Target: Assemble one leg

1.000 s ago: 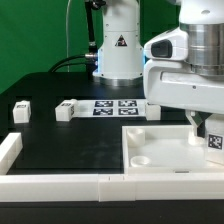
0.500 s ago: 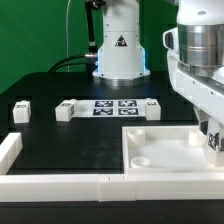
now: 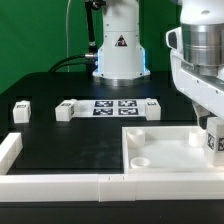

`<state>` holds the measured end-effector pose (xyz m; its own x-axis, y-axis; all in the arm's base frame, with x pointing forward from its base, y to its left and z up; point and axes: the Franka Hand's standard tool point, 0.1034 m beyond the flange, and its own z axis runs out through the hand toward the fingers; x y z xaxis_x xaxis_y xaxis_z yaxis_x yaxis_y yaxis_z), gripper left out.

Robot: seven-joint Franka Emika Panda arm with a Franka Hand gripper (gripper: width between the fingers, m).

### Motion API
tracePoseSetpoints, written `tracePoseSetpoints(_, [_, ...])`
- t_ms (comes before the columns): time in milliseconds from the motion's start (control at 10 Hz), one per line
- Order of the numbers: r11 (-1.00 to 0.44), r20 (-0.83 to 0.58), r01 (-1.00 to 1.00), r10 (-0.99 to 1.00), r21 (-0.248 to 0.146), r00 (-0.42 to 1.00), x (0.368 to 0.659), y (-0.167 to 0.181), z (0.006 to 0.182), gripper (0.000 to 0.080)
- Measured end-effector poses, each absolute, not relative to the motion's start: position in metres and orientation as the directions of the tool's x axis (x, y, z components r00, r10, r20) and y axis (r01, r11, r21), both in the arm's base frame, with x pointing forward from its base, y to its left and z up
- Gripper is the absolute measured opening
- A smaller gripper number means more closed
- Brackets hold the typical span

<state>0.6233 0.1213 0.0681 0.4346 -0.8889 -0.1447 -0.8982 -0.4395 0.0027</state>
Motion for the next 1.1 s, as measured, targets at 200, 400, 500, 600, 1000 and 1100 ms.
tracePoseSetpoints(200, [-0.624,-0.144,-0.781,-0.77,-0.029,0.621,0.622,0.1246,0.0678,0.0647])
tracePoseSetpoints(400, [-0.79,-0.134,-0.61,-0.599,-0.061,0.79,0.621,0.1283,0.0678,0.0649])
tracePoseSetpoints(500, [-0.871,-0.123,-0.485,-0.475,-0.079,0.872,0.621,0.1282,0.0678,0.0649])
tracePoseSetpoints(600, [-0.956,-0.095,-0.282,-0.274,-0.077,0.957,0.6203,0.1284,0.0674,0.0649])
tracePoseSetpoints(1000, [-0.986,-0.075,0.143,0.15,-0.081,0.986,0.6201,0.1228,0.0656,0.0649])
tracePoseSetpoints(1100, [-0.988,-0.077,0.13,0.136,-0.081,0.988,0.6198,0.1235,0.0654,0.0649])
